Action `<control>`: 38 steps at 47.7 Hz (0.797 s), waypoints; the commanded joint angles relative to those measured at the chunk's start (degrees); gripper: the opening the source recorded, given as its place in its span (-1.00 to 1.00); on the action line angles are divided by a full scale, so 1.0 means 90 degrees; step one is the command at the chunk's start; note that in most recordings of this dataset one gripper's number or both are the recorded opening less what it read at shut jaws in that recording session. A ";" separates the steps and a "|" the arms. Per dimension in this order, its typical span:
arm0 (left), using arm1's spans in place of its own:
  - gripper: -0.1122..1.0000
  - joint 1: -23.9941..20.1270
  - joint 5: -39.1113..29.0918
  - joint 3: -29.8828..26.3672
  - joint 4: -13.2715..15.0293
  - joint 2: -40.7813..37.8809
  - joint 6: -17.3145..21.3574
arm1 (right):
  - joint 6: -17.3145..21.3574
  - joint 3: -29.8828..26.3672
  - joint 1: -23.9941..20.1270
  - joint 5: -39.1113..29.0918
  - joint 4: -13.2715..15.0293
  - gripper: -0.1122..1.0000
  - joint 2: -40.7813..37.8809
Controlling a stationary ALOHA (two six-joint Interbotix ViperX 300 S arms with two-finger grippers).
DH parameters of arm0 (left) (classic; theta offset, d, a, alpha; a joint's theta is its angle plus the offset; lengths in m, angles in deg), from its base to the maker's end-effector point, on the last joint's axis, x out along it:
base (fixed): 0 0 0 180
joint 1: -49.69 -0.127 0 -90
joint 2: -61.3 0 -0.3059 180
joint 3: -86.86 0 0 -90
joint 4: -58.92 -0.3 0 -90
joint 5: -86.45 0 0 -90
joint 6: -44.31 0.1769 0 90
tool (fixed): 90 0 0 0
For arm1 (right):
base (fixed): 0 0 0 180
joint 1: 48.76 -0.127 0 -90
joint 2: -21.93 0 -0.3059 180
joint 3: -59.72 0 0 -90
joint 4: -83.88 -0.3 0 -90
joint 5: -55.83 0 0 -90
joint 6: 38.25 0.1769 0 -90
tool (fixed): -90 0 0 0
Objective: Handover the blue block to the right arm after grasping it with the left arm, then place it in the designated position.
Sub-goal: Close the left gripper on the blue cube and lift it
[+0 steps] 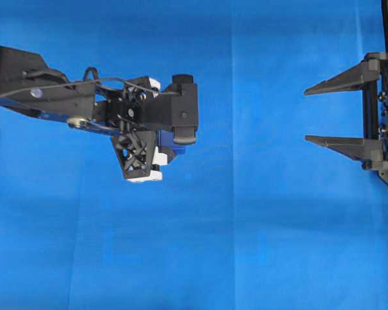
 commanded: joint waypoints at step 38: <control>0.08 -0.0127 -0.1328 -0.0957 -0.0098 0.1035 0.0039 | 0.0010 -0.0176 0.0000 0.0029 -0.0029 0.95 -0.0039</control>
